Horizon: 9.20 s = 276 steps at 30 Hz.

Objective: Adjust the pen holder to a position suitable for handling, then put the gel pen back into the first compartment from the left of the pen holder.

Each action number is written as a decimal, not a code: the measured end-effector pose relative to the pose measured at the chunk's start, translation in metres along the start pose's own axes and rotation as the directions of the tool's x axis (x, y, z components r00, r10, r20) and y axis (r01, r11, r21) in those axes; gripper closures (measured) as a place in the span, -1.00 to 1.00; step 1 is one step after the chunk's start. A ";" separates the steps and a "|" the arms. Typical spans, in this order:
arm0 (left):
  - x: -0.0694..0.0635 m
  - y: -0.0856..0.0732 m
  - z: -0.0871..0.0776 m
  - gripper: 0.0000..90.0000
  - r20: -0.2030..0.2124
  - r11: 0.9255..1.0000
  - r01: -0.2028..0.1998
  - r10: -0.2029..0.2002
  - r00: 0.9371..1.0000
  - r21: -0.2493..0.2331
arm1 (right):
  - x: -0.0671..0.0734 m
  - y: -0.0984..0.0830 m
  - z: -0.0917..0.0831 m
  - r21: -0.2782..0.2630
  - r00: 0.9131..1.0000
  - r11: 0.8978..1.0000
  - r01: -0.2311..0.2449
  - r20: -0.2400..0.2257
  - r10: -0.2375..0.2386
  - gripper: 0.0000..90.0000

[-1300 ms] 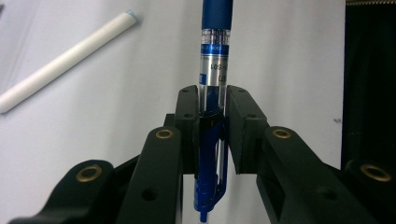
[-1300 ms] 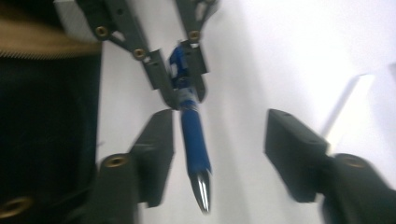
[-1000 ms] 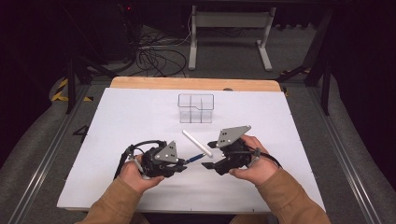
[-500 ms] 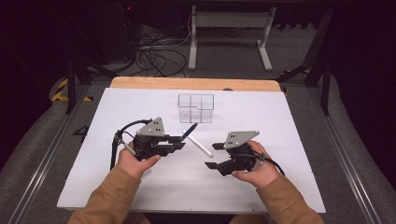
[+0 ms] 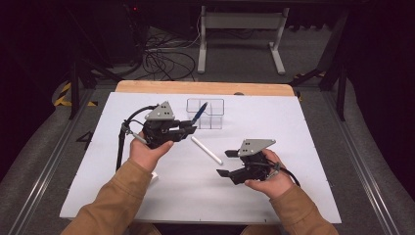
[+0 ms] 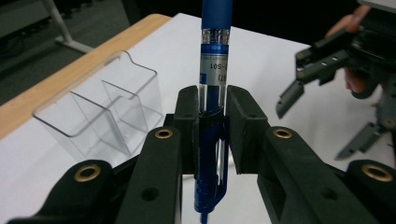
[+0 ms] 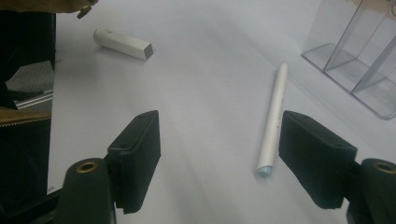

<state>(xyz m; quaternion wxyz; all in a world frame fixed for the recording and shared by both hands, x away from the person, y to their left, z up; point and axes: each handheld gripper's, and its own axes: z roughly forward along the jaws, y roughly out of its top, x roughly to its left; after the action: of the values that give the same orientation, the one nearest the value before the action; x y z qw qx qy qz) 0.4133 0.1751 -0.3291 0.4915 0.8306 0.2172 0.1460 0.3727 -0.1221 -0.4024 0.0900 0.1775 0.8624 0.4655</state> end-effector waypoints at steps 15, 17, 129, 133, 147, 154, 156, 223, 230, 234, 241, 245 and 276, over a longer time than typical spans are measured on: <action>0.045 0.009 0.032 0.67 -0.066 0.993 0.088 -0.092 0.994 -0.074 | -0.002 -0.001 -0.001 -0.021 1.000 1.000 -0.007 0.005 0.008 -0.35; 0.049 0.008 0.037 0.67 -0.069 0.988 0.116 -0.123 0.990 -0.099 | -0.002 -0.001 -0.001 -0.022 1.000 1.000 -0.007 0.005 0.007 -0.35; 0.009 -0.007 -0.031 -0.70 -0.150 0.992 0.061 -0.077 0.986 -0.109 | -0.008 0.008 -0.002 -0.048 0.999 0.999 -0.025 0.033 0.027 -0.33; -0.002 -0.018 -0.042 -0.77 -0.136 0.991 0.048 -0.065 0.989 -0.128 | -0.010 0.009 -0.003 -0.044 0.999 0.999 -0.029 0.041 0.030 -0.33; -0.033 -0.062 -0.083 -0.90 -0.173 0.995 0.018 -0.035 0.984 -0.100 | -0.010 0.012 0.001 -0.046 0.998 0.998 -0.030 0.061 0.033 -0.35; -0.028 -0.078 -0.096 -0.90 -0.187 0.991 0.078 -0.097 0.978 -0.110 | -0.011 0.012 0.002 -0.048 0.996 0.998 -0.049 0.066 0.052 -0.34; -0.026 -0.080 -0.097 -0.90 -0.192 0.992 0.073 -0.091 0.977 -0.100 | -0.012 0.012 0.003 -0.050 0.996 0.997 -0.055 0.070 0.059 -0.34; -0.019 -0.095 -0.106 -0.90 -0.205 0.986 0.118 -0.141 0.969 -0.120 | -0.056 0.059 0.100 0.338 0.963 0.904 -0.260 0.151 0.221 0.28; -0.018 -0.096 -0.106 -0.90 -0.200 0.984 0.128 -0.150 0.968 -0.121 | -0.057 0.059 0.113 0.356 0.966 0.901 -0.246 0.168 0.197 0.36; -0.018 -0.096 -0.105 -0.90 -0.199 0.985 0.127 -0.148 0.969 -0.117 | -0.057 0.058 0.119 0.368 0.967 0.898 -0.240 0.172 0.188 0.43; -0.017 -0.096 -0.105 -0.90 -0.205 0.988 0.112 -0.133 0.970 -0.110 | -0.056 0.056 0.126 0.388 0.966 0.893 -0.228 0.205 0.158 0.54; -0.016 -0.097 -0.104 -0.90 -0.203 0.987 0.118 -0.139 0.969 -0.108 | -0.057 0.055 0.129 0.401 0.961 0.886 -0.230 0.237 0.142 0.57; -0.018 -0.096 -0.101 -0.90 -0.194 0.986 0.126 -0.145 0.970 -0.108 | -0.054 0.052 0.137 0.435 0.950 0.865 -0.252 0.282 0.135 0.75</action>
<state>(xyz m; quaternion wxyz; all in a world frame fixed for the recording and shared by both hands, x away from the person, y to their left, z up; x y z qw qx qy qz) 0.3313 0.2826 -0.3663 0.5148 0.7706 0.3147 0.2054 0.4775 -0.0114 -0.4345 0.1019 0.3354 0.9088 0.2263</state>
